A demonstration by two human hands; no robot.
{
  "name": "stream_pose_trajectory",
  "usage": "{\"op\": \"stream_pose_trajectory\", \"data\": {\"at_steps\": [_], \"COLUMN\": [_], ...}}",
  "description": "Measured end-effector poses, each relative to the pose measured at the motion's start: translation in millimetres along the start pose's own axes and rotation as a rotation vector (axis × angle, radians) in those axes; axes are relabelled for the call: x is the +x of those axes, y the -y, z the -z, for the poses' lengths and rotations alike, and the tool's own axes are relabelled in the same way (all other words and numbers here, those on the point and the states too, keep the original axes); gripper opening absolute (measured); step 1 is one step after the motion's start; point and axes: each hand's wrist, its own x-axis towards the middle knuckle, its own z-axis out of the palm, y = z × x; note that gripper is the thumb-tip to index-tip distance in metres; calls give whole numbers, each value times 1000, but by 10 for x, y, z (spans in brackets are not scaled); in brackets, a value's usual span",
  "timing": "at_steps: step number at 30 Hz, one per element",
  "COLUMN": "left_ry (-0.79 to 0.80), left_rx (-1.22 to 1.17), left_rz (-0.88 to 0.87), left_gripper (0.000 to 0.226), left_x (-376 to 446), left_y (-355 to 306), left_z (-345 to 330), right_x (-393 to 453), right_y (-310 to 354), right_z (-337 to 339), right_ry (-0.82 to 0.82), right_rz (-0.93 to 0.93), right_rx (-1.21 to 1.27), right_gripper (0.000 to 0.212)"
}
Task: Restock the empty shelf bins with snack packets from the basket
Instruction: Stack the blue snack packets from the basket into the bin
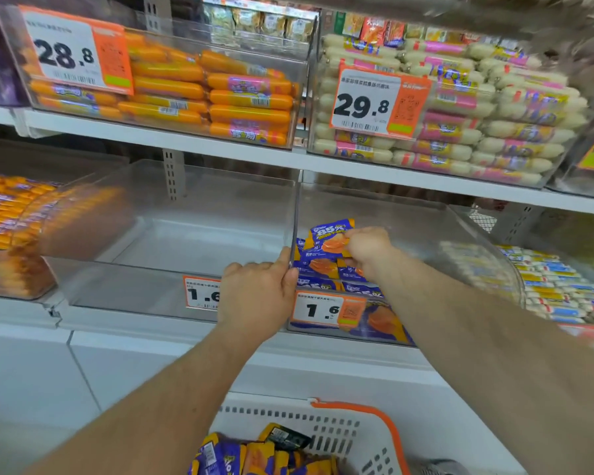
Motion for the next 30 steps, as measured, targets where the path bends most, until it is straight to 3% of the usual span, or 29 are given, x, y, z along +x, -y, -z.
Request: {"op": "stream_pose_trajectory", "data": {"at_steps": [2, 6, 10, 13, 16, 20, 23, 30], "left_ry": [37, 74, 10, 5, 46, -25, -67, -9], "left_rx": [-13, -2, 13, -28, -54, -71, -88, -80], "left_rz": [-5, -31, -21, -7, 15, 1, -3, 35], "left_gripper": [51, 52, 74, 68, 62, 54, 52, 64], "left_x": [8, 3, -4, -3, 11, -5, 1, -26], "left_y": [-7, -8, -10, -5, -3, 2, -3, -14], "left_z": [-7, -38, -30, -31, -12, -105, -97, -43], "right_x": [13, 100, 181, 205, 294, 332, 379, 398], "right_y": [-4, -60, -25, -31, -113, -169, -199, -237], "right_z": [-122, -257, -261, -274, -331, -335, -353, -389], "right_ry": [88, 147, 265, 276, 282, 318, 328, 370], "right_rz": [-38, -76, 45, 148, 150, 145, 146, 124], "right_rx": [15, -135, -557, -1045, -1288, -1330, -1364, -1363], "right_gripper": [24, 10, 36, 36, 39, 57, 57, 63]}}
